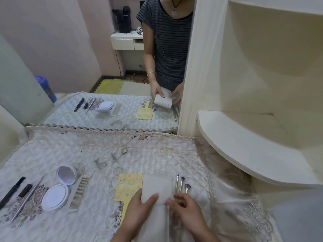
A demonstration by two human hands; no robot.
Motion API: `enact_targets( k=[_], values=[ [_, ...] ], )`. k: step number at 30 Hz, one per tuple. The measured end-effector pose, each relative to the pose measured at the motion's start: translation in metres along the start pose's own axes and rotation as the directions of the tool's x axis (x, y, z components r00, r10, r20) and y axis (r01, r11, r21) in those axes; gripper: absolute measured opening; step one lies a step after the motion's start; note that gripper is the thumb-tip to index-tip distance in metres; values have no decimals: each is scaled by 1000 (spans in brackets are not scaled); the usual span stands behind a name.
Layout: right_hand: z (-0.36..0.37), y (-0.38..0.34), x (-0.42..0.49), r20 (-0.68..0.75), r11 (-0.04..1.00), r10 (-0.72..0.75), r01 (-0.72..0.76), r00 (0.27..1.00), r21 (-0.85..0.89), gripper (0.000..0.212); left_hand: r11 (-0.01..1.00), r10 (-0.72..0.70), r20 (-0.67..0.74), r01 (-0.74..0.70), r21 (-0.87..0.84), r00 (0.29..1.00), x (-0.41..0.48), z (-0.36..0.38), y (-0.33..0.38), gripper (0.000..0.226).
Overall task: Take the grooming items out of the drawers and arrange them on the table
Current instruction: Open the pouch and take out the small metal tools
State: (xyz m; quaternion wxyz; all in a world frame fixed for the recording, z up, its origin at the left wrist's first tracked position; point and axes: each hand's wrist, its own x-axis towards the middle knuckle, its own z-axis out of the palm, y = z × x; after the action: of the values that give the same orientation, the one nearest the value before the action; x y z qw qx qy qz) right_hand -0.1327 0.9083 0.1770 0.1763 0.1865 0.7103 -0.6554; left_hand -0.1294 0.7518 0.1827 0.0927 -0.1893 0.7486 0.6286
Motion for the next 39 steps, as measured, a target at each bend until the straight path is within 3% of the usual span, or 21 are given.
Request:
enact_targets(
  k=[3, 6, 9, 12, 15, 17, 25, 27, 30, 34, 37, 39],
  values=[
    [-13, 12, 9, -210, 973, -83, 33, 974, -229, 28, 996, 24, -86, -17, 84, 996, 13, -11, -5, 60],
    [-21, 14, 17, -236, 909, -120, 11, 964, -418, 28, 975, 80, -37, -71, 209, 996, 31, -12, -20, 73],
    [-17, 17, 24, -208, 864, -112, -8, 972, -503, 42, 830, 316, 16, -285, 479, 949, 45, -10, -40, 81],
    [-6, 16, 28, -232, 867, -103, -27, 967, -497, 51, 646, 416, 53, -336, 685, 908, 48, -13, -62, 84],
    [4, 14, 34, -237, 860, -116, -22, 965, -510, 48, 476, 496, 239, -492, 729, 835, 40, -10, -77, 82],
    [9, 10, 37, -211, 855, -132, 3, 969, -519, 42, 395, 474, 302, -506, 767, 827, 37, -6, -83, 85],
    [19, 13, 48, -159, 895, -94, 13, 983, -445, 23, 392, 496, 190, -414, 822, 847, 42, 9, -84, 97],
    [18, 16, 49, -186, 902, -108, 18, 977, -431, 29, 368, 524, 169, -401, 839, 835, 41, 13, -80, 92],
    [14, 19, 47, -213, 897, -136, 29, 968, -442, 33, 273, 608, 199, -438, 857, 769, 33, 16, -71, 75],
    [1, 24, 44, -272, 923, -165, 51, 948, -381, 31, 55, 655, 390, -555, 830, 647, 27, 25, -69, 58],
    [-12, 25, 41, -257, 906, -222, 102, 941, -410, 12, 18, 639, 409, -544, 839, 652, 28, 32, -73, 61],
    [-14, 28, 41, -205, 837, -300, 154, 932, -526, 34, -11, 640, 415, -532, 847, 646, 27, 33, -77, 59]
  ],
)
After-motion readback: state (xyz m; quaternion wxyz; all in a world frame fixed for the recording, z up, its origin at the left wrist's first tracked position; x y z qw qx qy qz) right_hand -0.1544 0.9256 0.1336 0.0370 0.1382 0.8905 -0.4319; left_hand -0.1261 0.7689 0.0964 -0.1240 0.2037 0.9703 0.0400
